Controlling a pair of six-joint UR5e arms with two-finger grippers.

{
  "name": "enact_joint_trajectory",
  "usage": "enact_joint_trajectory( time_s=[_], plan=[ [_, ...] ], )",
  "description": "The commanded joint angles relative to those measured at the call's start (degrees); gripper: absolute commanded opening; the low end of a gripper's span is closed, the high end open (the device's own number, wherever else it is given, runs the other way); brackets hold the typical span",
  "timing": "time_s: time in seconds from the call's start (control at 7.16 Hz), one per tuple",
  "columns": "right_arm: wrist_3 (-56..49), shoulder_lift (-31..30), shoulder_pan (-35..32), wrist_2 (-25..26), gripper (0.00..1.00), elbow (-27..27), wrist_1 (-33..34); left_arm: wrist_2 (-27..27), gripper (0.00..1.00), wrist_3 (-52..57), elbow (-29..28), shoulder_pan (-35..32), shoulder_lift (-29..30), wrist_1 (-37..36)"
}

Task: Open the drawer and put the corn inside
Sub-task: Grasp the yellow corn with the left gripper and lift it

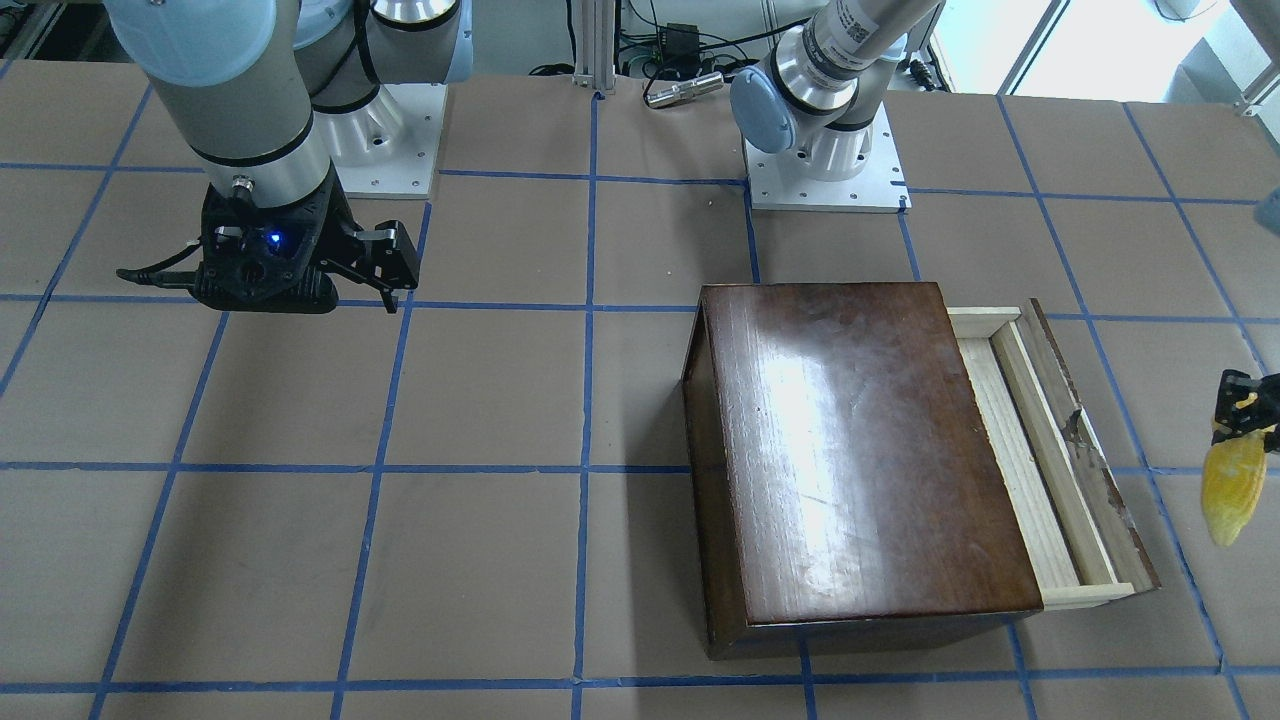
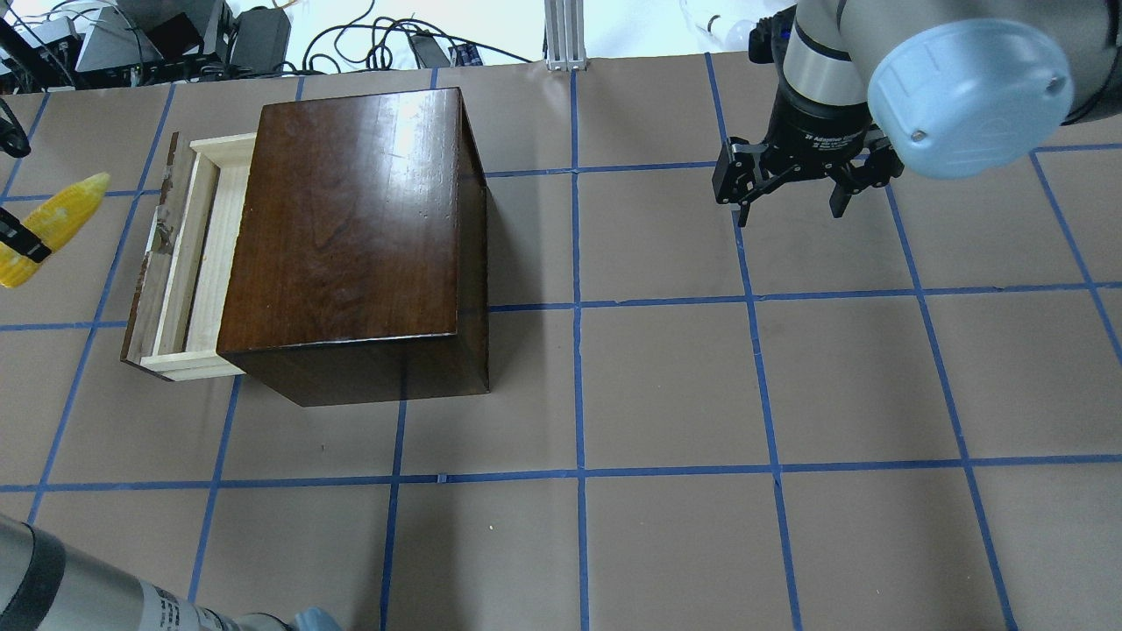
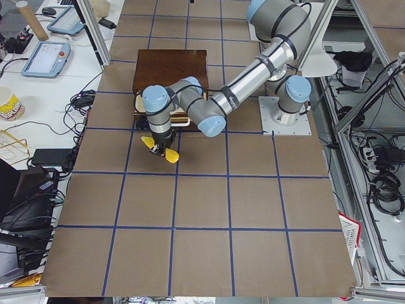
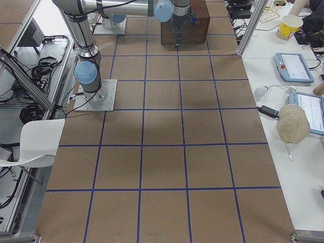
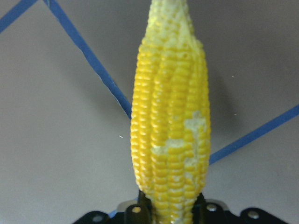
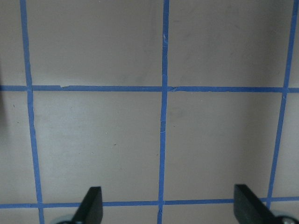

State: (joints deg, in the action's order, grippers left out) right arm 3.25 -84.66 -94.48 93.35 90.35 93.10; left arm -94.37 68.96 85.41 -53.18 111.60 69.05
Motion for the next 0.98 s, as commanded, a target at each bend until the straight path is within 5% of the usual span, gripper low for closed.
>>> enact_joint_trajectory(
  time_s=[0.0, 0.42, 0.84],
  plan=[
    [0.0, 0.02, 0.0, -0.1, 1.0, 0.0, -0.02, 0.06, 0.0, -9.49, -1.9, -4.1, -6.8, 9.21],
    [0.0, 0.02, 0.0, -0.1, 1.0, 0.0, -0.02, 0.15, 0.0, -32.59, -2.88, -12.88, -11.22, 15.06],
    [0.0, 0.02, 0.0, -0.1, 1.0, 0.0, 0.07, 3.46, 0.0, -50.28, -2.26, -14.84, -10.62, 18.21]
  ],
)
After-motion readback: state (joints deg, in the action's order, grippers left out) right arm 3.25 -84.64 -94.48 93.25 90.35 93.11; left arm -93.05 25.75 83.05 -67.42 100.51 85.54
